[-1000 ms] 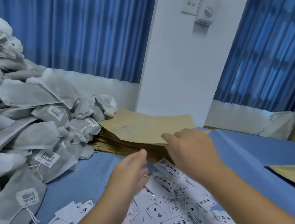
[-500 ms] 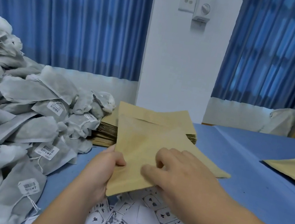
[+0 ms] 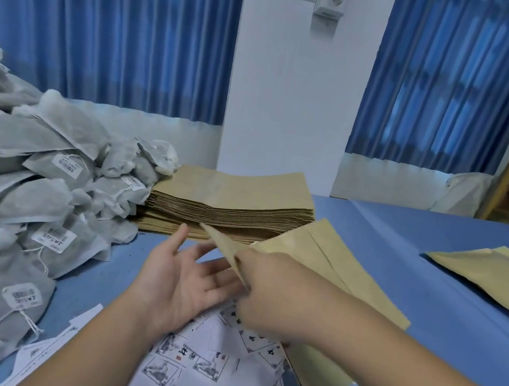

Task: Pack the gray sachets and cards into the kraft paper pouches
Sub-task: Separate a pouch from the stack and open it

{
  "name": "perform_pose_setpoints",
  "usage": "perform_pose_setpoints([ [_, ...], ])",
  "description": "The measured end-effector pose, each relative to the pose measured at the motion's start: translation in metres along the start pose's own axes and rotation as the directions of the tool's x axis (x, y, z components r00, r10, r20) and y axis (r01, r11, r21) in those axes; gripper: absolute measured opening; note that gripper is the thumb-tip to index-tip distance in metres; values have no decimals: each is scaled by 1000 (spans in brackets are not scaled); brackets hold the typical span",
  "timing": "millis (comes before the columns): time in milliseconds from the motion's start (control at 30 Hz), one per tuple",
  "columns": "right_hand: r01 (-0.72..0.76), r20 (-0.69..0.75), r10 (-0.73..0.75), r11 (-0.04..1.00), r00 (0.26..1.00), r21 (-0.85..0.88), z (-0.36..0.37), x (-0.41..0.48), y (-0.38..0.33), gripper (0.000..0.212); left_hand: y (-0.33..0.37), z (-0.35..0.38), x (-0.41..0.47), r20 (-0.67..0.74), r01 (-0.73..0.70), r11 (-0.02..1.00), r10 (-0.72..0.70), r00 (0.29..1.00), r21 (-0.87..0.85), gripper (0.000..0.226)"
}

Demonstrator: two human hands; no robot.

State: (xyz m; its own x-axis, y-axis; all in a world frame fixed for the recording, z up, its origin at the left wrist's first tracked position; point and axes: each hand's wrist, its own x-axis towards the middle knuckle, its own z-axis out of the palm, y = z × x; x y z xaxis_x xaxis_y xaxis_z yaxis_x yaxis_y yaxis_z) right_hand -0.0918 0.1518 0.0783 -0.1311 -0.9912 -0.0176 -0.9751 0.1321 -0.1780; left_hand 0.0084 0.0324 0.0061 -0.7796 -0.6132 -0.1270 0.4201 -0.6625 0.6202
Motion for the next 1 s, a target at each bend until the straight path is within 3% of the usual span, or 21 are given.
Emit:
perform_pose_setpoints([
  [67,-97,20,95,965,995,244,4,17,7,20,0,2,-6,10,27,997,-28,1000,79,58],
  [167,-165,56,167,768,984,619,15,34,15,27,-5,8,-10,-4,35,970,-35,999,239,57],
  [333,-71,18,111,497,994,865,43,47,23,27,-14,13,-11,-77,19,929,11,997,370,37],
  [467,5,-35,90,318,995,948,66,48,31,34,-14,8,-9,-100,40,891,6,995,452,32],
  [633,83,-96,70,174,993,981,82,45,39,49,-13,6,-10,-52,11,835,21,998,550,37],
  [733,113,-123,57,151,991,982,85,45,42,46,-11,4,-11,-68,9,827,36,997,563,42],
  [900,128,-137,41,170,990,977,88,48,44,35,-12,2,-13,-111,-2,824,79,991,567,19],
  [1000,114,-119,29,122,992,986,88,48,46,35,-12,2,-13,-103,0,811,75,992,586,21],
])
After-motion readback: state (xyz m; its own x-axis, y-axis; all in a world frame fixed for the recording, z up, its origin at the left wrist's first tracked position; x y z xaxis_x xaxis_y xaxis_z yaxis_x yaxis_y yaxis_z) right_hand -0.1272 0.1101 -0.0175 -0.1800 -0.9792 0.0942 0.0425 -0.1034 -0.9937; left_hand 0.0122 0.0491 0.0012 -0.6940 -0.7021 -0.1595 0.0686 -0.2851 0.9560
